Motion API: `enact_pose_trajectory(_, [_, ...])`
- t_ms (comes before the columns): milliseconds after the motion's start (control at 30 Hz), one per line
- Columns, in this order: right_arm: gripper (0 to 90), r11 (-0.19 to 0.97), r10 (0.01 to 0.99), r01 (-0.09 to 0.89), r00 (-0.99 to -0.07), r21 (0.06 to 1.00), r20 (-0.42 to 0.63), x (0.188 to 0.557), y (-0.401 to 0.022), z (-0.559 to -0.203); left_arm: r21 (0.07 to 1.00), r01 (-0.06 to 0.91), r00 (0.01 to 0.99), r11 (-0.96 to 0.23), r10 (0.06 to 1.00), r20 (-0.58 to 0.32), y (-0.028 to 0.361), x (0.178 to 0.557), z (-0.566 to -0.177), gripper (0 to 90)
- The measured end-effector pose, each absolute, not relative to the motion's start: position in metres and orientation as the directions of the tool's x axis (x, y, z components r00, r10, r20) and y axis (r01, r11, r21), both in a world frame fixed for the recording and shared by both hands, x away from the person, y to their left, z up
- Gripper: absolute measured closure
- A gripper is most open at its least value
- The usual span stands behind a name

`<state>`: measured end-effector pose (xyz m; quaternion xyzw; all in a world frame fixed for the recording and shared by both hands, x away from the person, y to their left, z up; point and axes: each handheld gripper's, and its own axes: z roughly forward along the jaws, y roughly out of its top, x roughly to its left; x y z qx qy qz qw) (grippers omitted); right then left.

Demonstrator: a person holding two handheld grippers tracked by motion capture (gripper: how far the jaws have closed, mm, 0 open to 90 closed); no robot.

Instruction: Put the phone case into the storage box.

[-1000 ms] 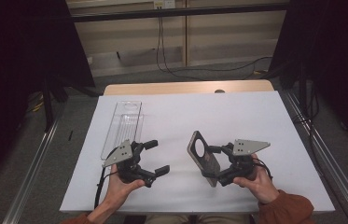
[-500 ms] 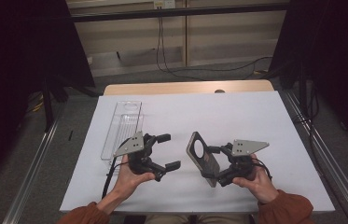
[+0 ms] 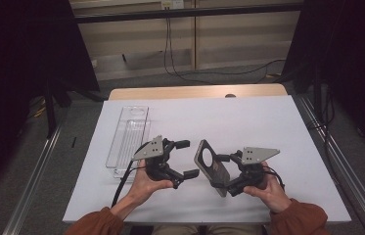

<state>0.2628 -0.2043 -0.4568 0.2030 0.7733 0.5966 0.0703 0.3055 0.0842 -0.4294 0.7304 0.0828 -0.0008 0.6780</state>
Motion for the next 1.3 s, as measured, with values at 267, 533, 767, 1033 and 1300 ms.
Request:
enact_pose_trajectory(267, [11.9, 0.202, 0.383, 0.231, -0.913, 0.952, 0.14, 0.263, -0.203, -0.457, 0.987, 0.127, 0.988, -0.103, 0.105, -0.116, 0.079, 0.306, -0.434, 0.9])
enact_pose_trajectory(533, [11.9, 0.206, 0.368, 0.232, -0.918, 0.951, 0.145, 0.263, -0.2, -0.458, 0.986, 0.134, 0.988, -0.101, 0.091, -0.125, 0.074, 0.306, -0.437, 2.0])
enact_pose_trajectory(767, [11.9, 0.198, 0.358, 0.229, -0.922, 0.953, 0.147, 0.263, -0.199, -0.456, 0.988, 0.128, 0.989, -0.09, 0.082, -0.121, 0.067, 0.311, -0.434, 1.6])
enact_pose_trajectory(1033, [11.9, 0.204, 0.329, 0.224, -0.933, 0.953, 0.149, 0.262, -0.197, -0.456, 0.987, 0.118, 0.993, -0.105, 0.036, -0.115, 0.059, 0.309, -0.436, 2.6])
enact_pose_trajectory(1300, [11.9, 0.209, 0.309, 0.226, -0.939, 0.952, 0.155, 0.261, -0.195, -0.458, 0.99, 0.11, 0.994, -0.088, -0.01, -0.112, 0.059, 0.31, -0.438, 6.8])
